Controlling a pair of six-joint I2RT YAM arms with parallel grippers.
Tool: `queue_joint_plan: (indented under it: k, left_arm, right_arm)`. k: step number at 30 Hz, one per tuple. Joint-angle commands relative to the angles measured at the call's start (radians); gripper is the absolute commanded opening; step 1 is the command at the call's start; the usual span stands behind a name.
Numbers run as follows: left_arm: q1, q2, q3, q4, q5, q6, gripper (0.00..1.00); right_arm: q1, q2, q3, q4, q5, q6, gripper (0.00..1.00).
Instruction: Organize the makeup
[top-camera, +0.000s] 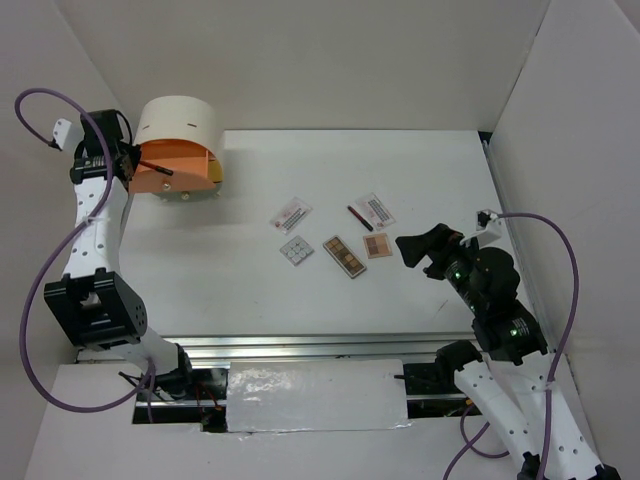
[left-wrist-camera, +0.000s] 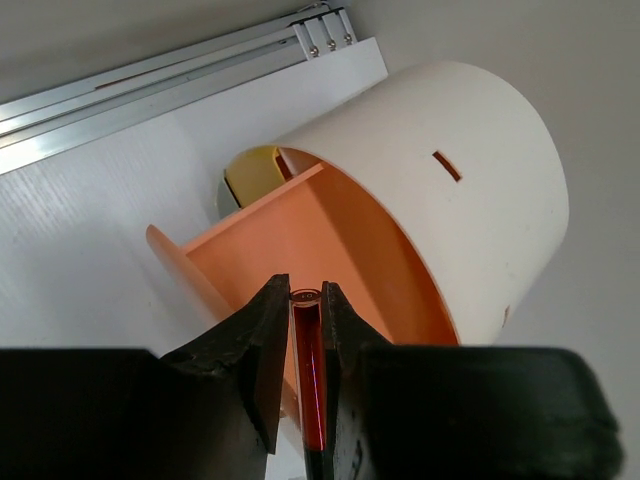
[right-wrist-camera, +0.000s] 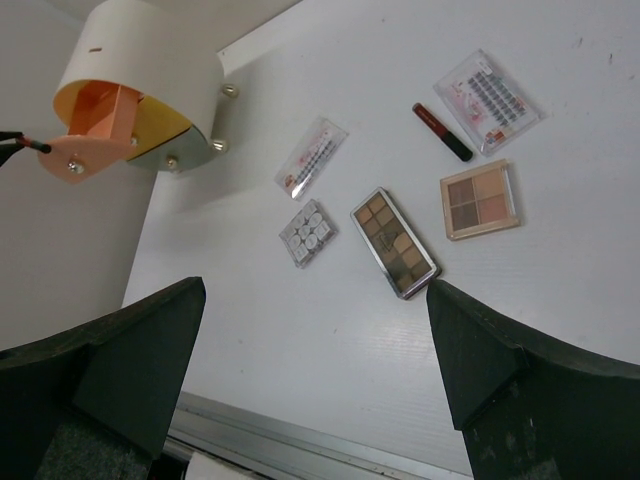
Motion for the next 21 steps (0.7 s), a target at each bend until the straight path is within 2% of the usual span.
queue_joint_plan:
  k: [1,6,11,16,17,21]
  left_arm:
    - [0.01,0.004,0.025,0.093,0.044,-0.017,0.16]
    - [0.019,-0.013,-0.007,0.128,0.123,-0.045,0.16]
    - [0.02,-0.034,-0.04,0.173,0.14,-0.089,0.18]
    - [0.02,-0.014,-0.08,0.209,0.13,-0.105,0.28]
    - [0.02,-0.014,-0.093,0.229,0.14,-0.103,0.32]
    - [0.016,-0.036,-0.12,0.292,0.175,-0.098,0.8]
  right_arm:
    - [-0.003,0.013,0.022,0.047,-0.009,-0.014,1.0]
    - [-0.003,0.019,0.02,0.045,-0.004,-0.016,1.0]
    - [-0.003,0.016,0.017,0.045,0.0,-0.016,1.0]
    - [-0.005,0.013,0.017,0.041,0.003,-0.016,1.0]
    - [-0.003,0.013,0.017,0.041,0.003,-0.017,1.0]
    - [-0.003,0.019,0.02,0.044,0.003,-0.017,1.0]
